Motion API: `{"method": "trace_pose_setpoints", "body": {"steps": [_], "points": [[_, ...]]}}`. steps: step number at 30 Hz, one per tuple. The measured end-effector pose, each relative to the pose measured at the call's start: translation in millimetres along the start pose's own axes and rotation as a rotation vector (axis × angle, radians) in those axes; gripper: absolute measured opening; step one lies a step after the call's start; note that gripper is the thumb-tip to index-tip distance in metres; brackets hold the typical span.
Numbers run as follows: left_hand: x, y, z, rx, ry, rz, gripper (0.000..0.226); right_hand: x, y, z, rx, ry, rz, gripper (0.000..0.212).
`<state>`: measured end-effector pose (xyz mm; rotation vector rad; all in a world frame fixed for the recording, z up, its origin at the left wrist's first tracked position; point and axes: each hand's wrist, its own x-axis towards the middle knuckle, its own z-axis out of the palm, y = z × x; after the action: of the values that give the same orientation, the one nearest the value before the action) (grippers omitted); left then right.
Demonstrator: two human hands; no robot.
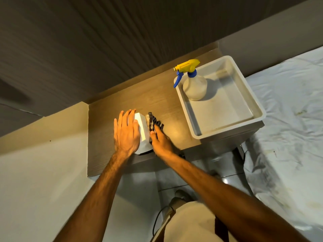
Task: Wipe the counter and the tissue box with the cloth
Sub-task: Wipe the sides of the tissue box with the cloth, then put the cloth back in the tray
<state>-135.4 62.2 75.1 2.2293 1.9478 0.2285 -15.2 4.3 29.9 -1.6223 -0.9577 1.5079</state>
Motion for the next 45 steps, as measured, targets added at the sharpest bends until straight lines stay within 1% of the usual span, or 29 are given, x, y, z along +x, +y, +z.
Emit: {"method": "trace_pose_setpoints", "body": {"steps": [3,5,6,8,10,12,14,17,19,21,23,25,27,29,31,33,34,37,40,42,45], "points": [[-0.8,-2.3,0.4,-0.020,0.005,0.004,0.064,-3.2,-13.9,8.7,0.048,0.049,-0.126,0.047],[-1.1,-2.8,0.7,-0.022,-0.003,0.005,0.067,13.2,-37.2,6.3,0.072,0.024,-0.193,0.045],[-0.8,-2.3,0.6,-0.023,-0.005,0.003,0.067,22.7,-47.7,1.6,0.065,0.001,-0.193,0.043],[-0.3,-1.2,0.8,-0.026,-0.004,-0.005,0.064,38.3,-55.1,-8.0,0.025,-0.025,-0.127,0.040],[-0.8,-0.3,0.3,-0.018,-0.004,-0.004,0.062,35.9,-47.3,-12.7,-0.011,-0.025,-0.042,0.041],[-0.3,-0.7,0.0,-0.008,-0.002,-0.004,0.062,16.4,-31.7,-10.1,-0.045,-0.017,-0.017,0.043],[-0.2,-1.7,0.6,0.000,0.004,-0.007,0.063,-3.1,-20.9,-6.3,-0.054,0.018,-0.060,0.043],[-1.1,-2.0,1.6,-0.010,0.002,-0.005,0.066,7.7,-37.1,-5.3,-0.042,0.083,-0.150,0.040],[-1.2,-1.0,0.8,-0.024,-0.007,-0.014,0.067,26.0,-55.2,-7.7,-0.041,0.027,-0.157,0.040],[-0.5,0.1,-0.4,-0.026,-0.015,-0.021,0.067,40.5,-62.1,-12.8,-0.056,-0.028,-0.106,0.040],[0.0,0.5,-1.8,-0.008,-0.014,-0.012,0.067,38.8,-53.3,-16.3,-0.093,-0.035,-0.023,0.043],[0.1,1.1,-2.3,0.010,-0.005,0.001,0.067,18.1,-36.3,-14.0,-0.113,-0.022,0.044,0.046],[-0.3,1.5,-1.5,0.012,0.008,0.010,0.068,-8.0,-21.1,-5.9,-0.089,-0.005,0.065,0.044],[-0.7,0.6,-1.5,0.011,0.007,0.010,0.070,-23.5,-21.5,3.0,-0.043,0.032,0.019,0.042],[-1.0,-0.6,-1.8,0.017,-0.011,0.013,0.073,-19.5,-38.0,6.7,0.000,0.067,-0.062,0.042],[-1.2,-0.2,-1.6,0.023,-0.024,0.014,0.068,-3.8,-57.6,2.9,0.012,0.060,-0.119,0.043],[-1.1,0.6,-1.8,0.013,-0.021,0.008,0.066,5.2,-64.3,-1.0,0.021,0.043,-0.118,0.043],[-1.3,2.3,-2.8,-0.004,-0.010,-0.004,0.064,18.9,-56.7,-7.6,-0.003,0.019,-0.011,0.043],[-1.1,2.5,-3.4,0.013,-0.009,0.003,0.063,-5.1,-30.7,-2.1,-0.030,0.050,0.110,0.042],[-1.2,3.2,-3.5,0.027,-0.011,0.005,0.062,-23.0,-22.4,2.6,0.016,0.080,0.159,0.042],[-1.2,3.4,-3.7,0.028,-0.009,0.019,0.061,-41.4,-33.6,2.4,0.152,0.127,0.219,0.039]]}}
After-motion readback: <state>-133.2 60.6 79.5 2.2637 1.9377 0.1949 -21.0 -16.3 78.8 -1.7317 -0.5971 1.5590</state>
